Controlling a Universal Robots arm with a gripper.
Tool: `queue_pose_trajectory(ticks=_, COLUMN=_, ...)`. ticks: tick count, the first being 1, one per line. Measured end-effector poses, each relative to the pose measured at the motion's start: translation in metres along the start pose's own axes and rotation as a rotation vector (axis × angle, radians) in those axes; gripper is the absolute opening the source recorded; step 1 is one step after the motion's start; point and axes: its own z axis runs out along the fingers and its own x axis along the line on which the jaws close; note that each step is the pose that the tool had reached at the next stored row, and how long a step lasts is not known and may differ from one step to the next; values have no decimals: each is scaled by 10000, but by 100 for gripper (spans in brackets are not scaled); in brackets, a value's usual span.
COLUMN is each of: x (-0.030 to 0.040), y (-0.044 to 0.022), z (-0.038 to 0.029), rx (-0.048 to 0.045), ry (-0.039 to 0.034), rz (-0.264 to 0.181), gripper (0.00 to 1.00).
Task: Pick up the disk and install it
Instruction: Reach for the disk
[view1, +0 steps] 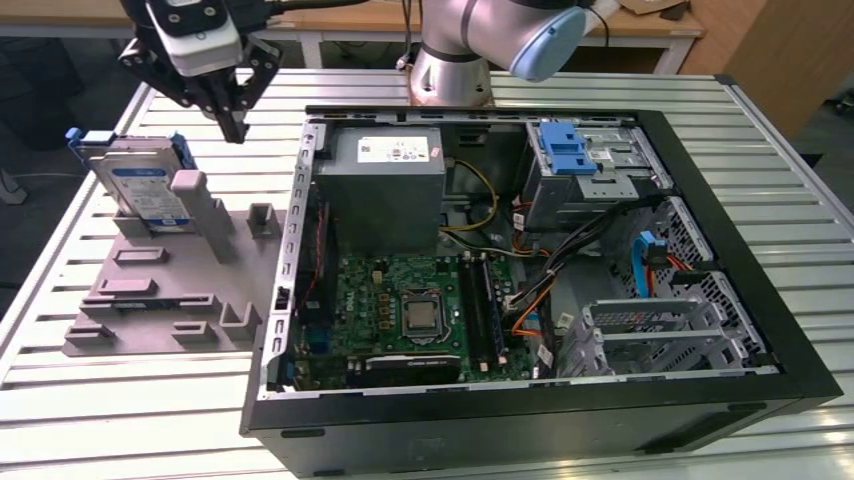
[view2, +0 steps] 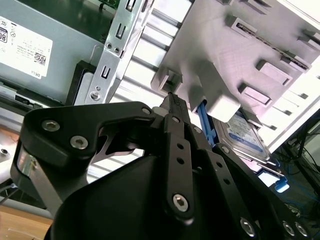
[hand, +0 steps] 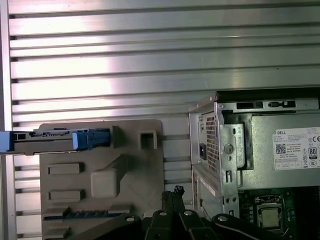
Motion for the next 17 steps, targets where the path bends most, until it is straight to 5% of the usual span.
queue_pose_trajectory(ticks=17, x=134, y=40, z=14, rx=0, ry=1, rz=-1, gripper=11)
